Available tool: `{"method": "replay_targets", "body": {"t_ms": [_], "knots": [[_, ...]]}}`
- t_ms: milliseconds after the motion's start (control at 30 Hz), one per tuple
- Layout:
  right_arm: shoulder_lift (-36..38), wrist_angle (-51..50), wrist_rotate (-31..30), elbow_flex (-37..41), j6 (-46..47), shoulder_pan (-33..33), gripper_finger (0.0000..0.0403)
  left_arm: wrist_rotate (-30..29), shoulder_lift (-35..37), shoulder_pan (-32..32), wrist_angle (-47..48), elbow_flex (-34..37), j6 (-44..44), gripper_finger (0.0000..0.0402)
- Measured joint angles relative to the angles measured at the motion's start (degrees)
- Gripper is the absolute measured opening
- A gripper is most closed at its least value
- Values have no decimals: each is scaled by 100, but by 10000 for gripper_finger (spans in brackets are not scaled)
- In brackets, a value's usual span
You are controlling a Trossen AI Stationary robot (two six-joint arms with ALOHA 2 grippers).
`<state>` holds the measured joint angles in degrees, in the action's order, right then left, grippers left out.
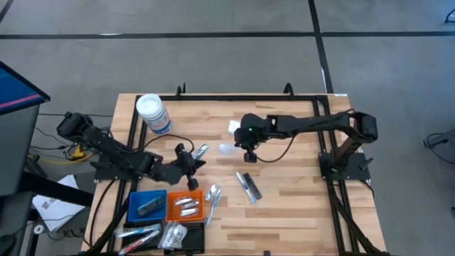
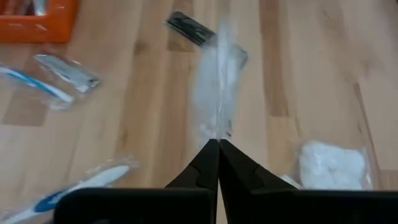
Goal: Pick & Place Travel size toiletries
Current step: Put the bottom cotton pack into the right black basket
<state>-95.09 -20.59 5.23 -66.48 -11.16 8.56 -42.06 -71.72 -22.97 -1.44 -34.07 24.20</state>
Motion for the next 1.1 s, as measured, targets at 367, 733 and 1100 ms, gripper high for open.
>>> {"method": "replay_targets", "body": {"t_ms": [367, 733, 1100], "knots": [[-72, -580, -114, -504, -210, -653, 0, 204, 0, 298, -21, 346, 215, 113], [-66, -965, -1139, -932, 740, -849, 0, 226, 0, 314, -45, 346, 326, 226], [-25, -551, -1111, -968, 599, -1060, 0, -151, 0, 314, -150, 346, 292, 220]]}}
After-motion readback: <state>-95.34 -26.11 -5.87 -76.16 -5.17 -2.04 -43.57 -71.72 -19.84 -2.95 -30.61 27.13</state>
